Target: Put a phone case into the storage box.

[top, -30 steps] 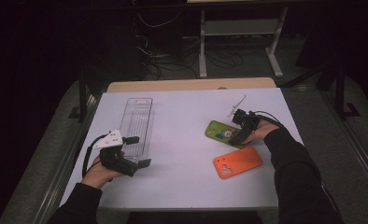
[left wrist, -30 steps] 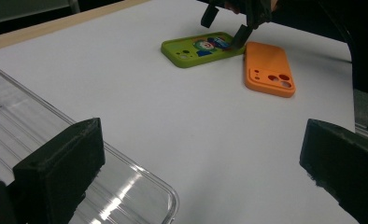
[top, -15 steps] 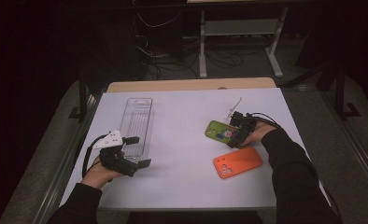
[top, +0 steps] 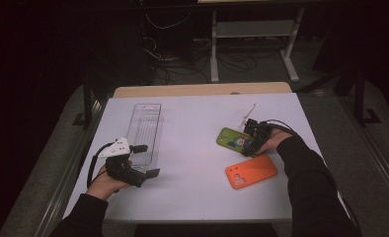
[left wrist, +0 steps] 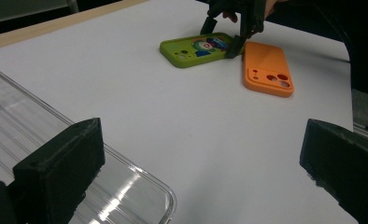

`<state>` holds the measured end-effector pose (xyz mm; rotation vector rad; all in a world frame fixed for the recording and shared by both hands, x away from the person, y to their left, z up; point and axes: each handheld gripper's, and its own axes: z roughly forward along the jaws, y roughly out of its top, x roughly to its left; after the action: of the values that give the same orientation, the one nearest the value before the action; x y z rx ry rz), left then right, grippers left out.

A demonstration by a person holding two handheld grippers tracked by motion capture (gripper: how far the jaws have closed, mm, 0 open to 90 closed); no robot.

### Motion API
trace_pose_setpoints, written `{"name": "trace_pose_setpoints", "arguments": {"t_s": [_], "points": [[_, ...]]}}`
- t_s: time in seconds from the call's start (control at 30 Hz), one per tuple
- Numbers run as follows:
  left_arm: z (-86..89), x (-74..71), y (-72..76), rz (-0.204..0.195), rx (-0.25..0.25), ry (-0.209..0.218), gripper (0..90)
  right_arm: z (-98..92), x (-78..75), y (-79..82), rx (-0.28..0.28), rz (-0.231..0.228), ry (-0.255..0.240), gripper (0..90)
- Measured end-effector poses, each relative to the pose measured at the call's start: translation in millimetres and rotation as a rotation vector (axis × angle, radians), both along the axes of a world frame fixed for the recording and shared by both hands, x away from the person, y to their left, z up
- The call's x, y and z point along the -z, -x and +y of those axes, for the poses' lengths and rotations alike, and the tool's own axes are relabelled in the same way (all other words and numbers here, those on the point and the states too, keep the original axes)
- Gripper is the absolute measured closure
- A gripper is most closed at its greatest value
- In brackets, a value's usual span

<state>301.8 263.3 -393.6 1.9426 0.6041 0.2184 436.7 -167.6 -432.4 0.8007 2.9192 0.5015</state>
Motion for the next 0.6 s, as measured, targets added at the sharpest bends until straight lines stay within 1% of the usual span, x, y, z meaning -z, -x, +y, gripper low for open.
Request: {"name": "trace_pose_setpoints", "arguments": {"t_s": [0.27, 0.53, 0.57, 0.6], "points": [[0.0, 0.1, 0.5, 0.004, -0.004, 0.004, 0.0, -0.8, 0.0, -0.4, -0.017, -0.003, -0.001, 14.5], [0.2, -0.1, 0.4, 0.000, -0.004, 0.003, 0.0, -1.8, -1.4, 0.2, -0.014, -0.010, -0.003, 15.2], [1.1, -1.2, 0.3, -0.001, -0.002, -0.004, 0.0, -2.2, -1.8, 0.2, -0.012, -0.016, -0.002, 15.2], [0.9, -1.2, 0.5, 0.000, -0.005, 0.002, 0.0, -3.6, -4.1, 0.4, -0.007, -0.018, -0.015, 15.2]]}}
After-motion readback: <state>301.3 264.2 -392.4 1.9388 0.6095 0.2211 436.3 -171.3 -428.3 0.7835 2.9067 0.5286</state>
